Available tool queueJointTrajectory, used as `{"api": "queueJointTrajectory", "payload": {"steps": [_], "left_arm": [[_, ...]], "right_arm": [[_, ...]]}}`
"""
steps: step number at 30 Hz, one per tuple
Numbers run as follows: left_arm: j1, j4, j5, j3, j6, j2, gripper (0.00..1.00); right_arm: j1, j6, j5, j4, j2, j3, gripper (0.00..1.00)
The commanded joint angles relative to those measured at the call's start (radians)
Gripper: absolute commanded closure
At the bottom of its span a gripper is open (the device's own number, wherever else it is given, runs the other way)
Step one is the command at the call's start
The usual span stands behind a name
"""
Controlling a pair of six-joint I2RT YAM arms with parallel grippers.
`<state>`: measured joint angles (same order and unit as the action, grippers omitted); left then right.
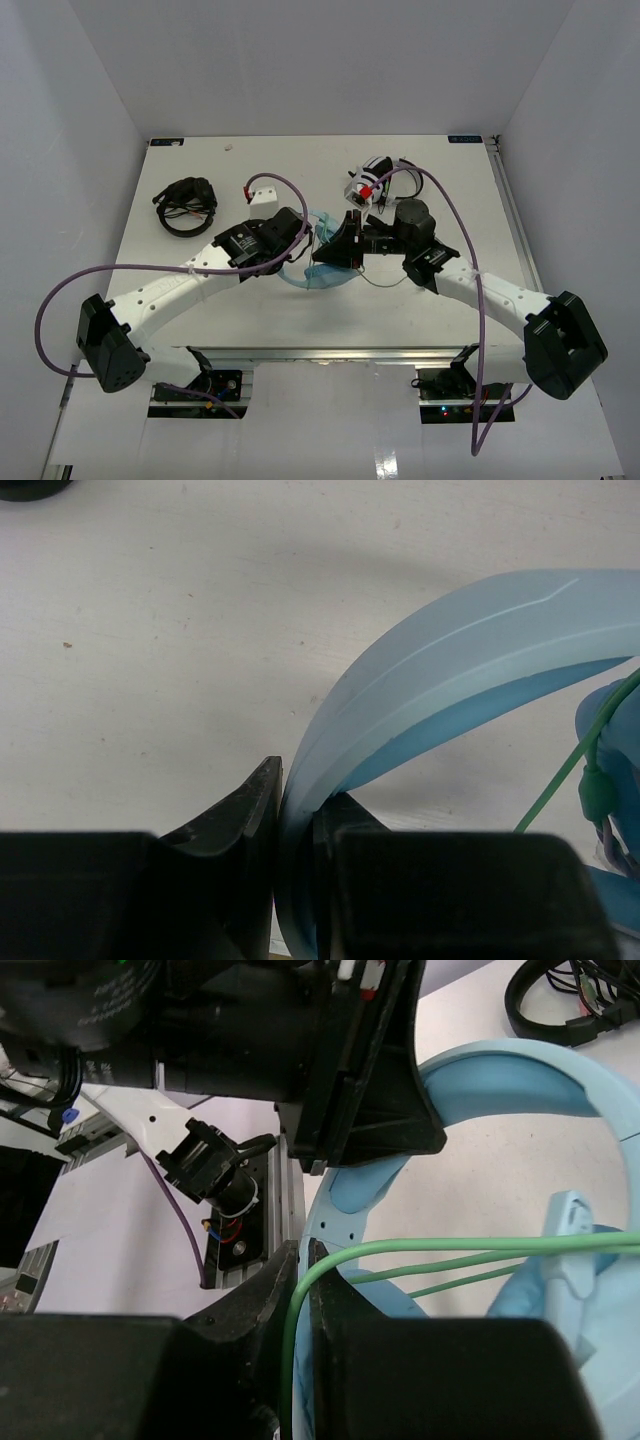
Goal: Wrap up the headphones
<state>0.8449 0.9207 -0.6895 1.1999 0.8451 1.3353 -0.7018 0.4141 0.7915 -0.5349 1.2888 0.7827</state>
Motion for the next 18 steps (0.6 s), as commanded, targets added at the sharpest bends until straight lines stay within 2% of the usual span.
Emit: {"api": "queueJointTrajectory", "payload": {"steps": [1, 7, 18], "left_arm": [[-0.089, -0.138, 0.047, 0.039, 0.029, -0.031, 1.0], [-0.138, -0.166, 0.075, 0.036, 0.077, -0.061, 1.0], [-0.145, -0.122, 0.067, 0.065, 0.194, -0.041, 1.0]], "right_arm": [[-0.05, -0.009, 0.008, -0.065, -0.049, -0.001, 0.86], [-0.099, -0.036, -0.089, -0.058, -0.052, -0.05, 0.86], [-0.163, -0.082, -0.208, -0.022, -0.026, -0.059, 0.86]]}}
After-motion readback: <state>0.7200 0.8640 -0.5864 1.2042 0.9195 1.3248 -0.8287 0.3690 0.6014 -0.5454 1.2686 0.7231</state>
